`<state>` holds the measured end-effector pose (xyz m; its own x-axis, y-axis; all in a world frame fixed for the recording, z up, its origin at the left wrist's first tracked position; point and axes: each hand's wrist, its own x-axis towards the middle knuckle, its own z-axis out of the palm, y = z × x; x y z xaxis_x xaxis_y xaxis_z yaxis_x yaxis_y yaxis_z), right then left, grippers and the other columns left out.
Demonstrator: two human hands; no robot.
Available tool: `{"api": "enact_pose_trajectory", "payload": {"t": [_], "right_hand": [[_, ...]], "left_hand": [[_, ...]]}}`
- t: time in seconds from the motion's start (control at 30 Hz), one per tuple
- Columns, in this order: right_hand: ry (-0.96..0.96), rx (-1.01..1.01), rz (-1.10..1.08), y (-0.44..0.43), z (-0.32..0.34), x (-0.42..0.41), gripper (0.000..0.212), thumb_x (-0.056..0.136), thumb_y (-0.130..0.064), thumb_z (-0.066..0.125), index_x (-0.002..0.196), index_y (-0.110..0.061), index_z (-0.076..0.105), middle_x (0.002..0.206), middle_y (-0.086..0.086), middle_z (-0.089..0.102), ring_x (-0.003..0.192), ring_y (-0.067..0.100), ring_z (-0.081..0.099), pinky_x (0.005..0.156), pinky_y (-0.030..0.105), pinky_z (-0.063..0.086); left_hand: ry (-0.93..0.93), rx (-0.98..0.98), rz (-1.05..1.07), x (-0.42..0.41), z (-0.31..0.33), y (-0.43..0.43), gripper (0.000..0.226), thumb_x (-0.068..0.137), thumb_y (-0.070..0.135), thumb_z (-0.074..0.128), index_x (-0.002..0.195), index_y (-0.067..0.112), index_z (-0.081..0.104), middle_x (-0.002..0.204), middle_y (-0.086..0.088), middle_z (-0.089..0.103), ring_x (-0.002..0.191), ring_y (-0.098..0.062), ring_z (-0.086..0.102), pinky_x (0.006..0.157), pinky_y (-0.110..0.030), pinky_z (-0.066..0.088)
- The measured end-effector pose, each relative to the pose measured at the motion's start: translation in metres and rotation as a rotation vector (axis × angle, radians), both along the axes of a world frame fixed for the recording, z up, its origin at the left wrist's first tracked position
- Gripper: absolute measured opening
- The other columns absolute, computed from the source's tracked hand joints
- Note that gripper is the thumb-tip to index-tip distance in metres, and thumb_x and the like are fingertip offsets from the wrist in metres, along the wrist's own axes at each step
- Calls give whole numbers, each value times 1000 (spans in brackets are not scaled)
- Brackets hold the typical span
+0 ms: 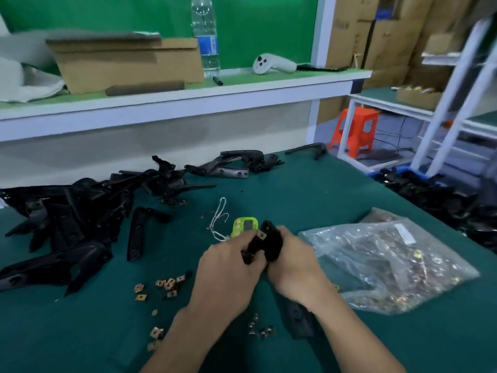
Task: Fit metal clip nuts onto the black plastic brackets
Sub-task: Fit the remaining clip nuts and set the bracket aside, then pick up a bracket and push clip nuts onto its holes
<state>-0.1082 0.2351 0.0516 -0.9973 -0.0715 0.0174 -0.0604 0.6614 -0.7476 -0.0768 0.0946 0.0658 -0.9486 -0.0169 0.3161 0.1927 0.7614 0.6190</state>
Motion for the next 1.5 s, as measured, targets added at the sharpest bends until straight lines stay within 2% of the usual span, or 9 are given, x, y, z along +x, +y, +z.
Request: {"api": "enact_pose_trajectory", "payload": {"t": [0.13, 0.27, 0.47, 0.67, 0.8, 0.87, 1.0, 1.27, 1.5], "right_hand": [[-152, -419, -43, 68, 12, 43, 34, 72, -27, 69, 101, -45, 67, 83, -14, 74, 76, 2, 67, 63, 14, 48], [-234, -425, -170, 140, 13, 86, 14, 88, -17, 64, 89, -26, 74, 77, -6, 73, 70, 12, 65, 67, 26, 45], [-164, -674, -562, 213, -4, 120, 21, 92, -14, 62, 85, 6, 61, 78, 14, 64, 70, 20, 57, 70, 33, 38], [-167, -956, -782, 254, -11, 106, 11, 83, -11, 68, 81, -3, 75, 83, 17, 74, 71, 29, 69, 63, 35, 55], [-95, -1257, -904, 313, 33, 30, 18, 98, -25, 59, 93, -9, 60, 64, 9, 60, 55, 20, 50, 51, 25, 38], [-184, -1202, -947, 335, 53, 5, 40, 101, -44, 53, 115, -7, 56, 85, 15, 70, 60, 24, 57, 55, 28, 40], [-266, -904, -909, 318, 46, -11, 29, 99, -30, 54, 108, -3, 59, 76, 14, 68, 50, 22, 56, 51, 25, 37], [-115, -752, -489, 175, 26, -24, 21, 83, 6, 55, 75, -5, 70, 61, 15, 63, 43, 18, 52, 42, 21, 40], [-172, -536, -139, 58, 30, -66, 17, 83, 5, 55, 86, -1, 71, 70, 14, 69, 53, 20, 59, 48, 22, 45]], "left_hand": [[-8, -4, -210, -2, 14, 44, 22, 81, 44, 52, 99, 40, 64, 67, 16, 60, 67, -3, 54, 55, -19, 39], [-96, 54, -421, -13, 16, 111, 11, 82, 33, 56, 83, 24, 63, 61, 0, 54, 49, -6, 39, 51, -28, 33], [-391, 507, -537, -19, 12, 219, 40, 81, 7, 73, 115, 29, 76, 98, 14, 78, 87, 6, 71, 79, -17, 57], [-821, 834, -649, -41, 18, 286, 47, 86, -21, 55, 124, 4, 66, 102, -18, 73, 72, -13, 75, 65, -21, 60], [-933, 1033, -642, -74, 49, 327, 42, 95, -3, 63, 135, 8, 54, 116, -10, 65, 120, -23, 61, 89, -33, 57], [-947, 872, -604, -80, 60, 330, 25, 93, 7, 70, 115, 14, 60, 140, -8, 54, 139, -25, 45, 106, -41, 50], [-710, 449, -654, -96, 49, 312, 81, 88, 22, 75, 157, 25, 32, 163, -1, 32, 142, -23, 40, 114, -42, 39], [-375, 715, -385, -109, 28, 191, 35, 82, 3, 68, 91, 35, 80, 89, 23, 75, 83, 18, 63, 61, 1, 43], [-220, 796, 129, -101, -2, 15, 33, 84, -3, 65, 79, 25, 81, 79, 7, 75, 60, -3, 61, 55, -16, 46]]}}
